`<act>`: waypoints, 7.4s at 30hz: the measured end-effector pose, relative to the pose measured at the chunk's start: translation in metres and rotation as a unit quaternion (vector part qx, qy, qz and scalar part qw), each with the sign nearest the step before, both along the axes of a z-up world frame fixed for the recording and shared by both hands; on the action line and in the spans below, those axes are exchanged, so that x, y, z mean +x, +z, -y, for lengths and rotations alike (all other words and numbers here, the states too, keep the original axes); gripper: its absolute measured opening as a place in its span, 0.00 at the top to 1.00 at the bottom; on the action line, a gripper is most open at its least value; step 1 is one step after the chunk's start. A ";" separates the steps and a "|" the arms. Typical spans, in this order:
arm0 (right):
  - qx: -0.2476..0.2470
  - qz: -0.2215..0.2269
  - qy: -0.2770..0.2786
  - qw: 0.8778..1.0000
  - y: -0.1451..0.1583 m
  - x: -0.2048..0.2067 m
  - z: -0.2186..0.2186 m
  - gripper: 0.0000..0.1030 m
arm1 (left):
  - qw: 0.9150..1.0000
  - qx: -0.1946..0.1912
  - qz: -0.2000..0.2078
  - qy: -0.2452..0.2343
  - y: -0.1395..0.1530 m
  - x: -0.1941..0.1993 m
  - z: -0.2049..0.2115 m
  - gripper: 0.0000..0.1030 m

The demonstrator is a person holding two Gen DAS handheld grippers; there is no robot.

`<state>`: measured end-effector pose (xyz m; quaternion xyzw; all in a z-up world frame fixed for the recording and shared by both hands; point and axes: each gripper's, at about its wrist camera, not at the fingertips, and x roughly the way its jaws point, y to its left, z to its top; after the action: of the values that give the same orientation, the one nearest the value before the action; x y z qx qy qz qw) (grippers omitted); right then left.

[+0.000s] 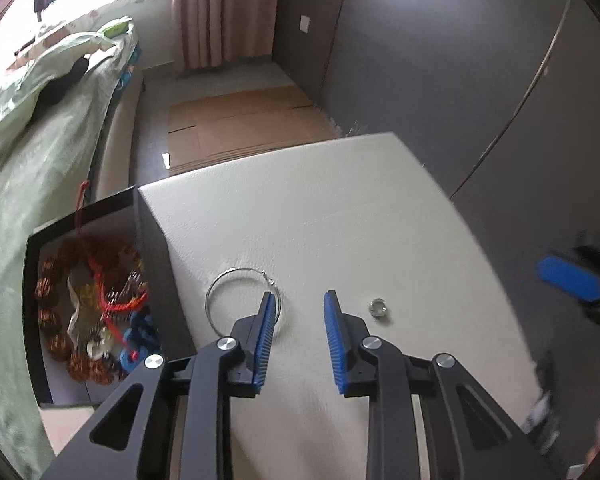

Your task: Organize jewelry

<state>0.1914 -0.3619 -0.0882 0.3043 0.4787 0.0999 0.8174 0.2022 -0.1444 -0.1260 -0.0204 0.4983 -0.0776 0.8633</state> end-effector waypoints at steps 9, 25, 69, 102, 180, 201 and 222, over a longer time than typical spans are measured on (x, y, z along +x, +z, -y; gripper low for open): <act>0.016 0.000 0.001 1.000 0.000 0.005 0.005 0.47 | 0.998 0.060 -0.013 0.011 -0.026 0.014 0.015 0.90; 0.015 -0.005 0.008 1.000 -0.001 0.009 -0.003 0.47 | 0.997 0.075 -0.022 0.016 -0.030 0.015 0.008 0.88; -0.240 -0.049 0.129 0.961 -0.064 0.033 -0.125 0.74 | 0.987 -0.125 0.079 0.059 0.094 -0.039 -0.105 1.00; -0.106 0.098 0.144 0.979 0.009 0.026 -0.182 0.88 | 0.974 -0.152 0.050 0.158 0.067 -0.031 -0.202 0.52; -0.133 0.137 0.117 0.975 0.083 -0.103 -0.086 0.07 | 0.970 -0.003 0.210 0.124 0.139 -0.192 -0.137 0.08; -0.149 0.126 0.125 0.973 0.068 -0.107 -0.103 0.07 | 0.965 -0.007 0.224 0.135 0.142 -0.203 -0.150 0.08; -0.162 0.123 0.134 0.970 0.061 -0.111 -0.108 0.07 | 0.967 -0.003 0.217 0.137 0.142 -0.207 -0.149 0.08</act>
<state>0.0802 -0.2534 -0.0271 0.0863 0.4209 0.1661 0.8876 -0.0046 0.0051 0.0161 -0.0738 0.2915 0.0372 0.9530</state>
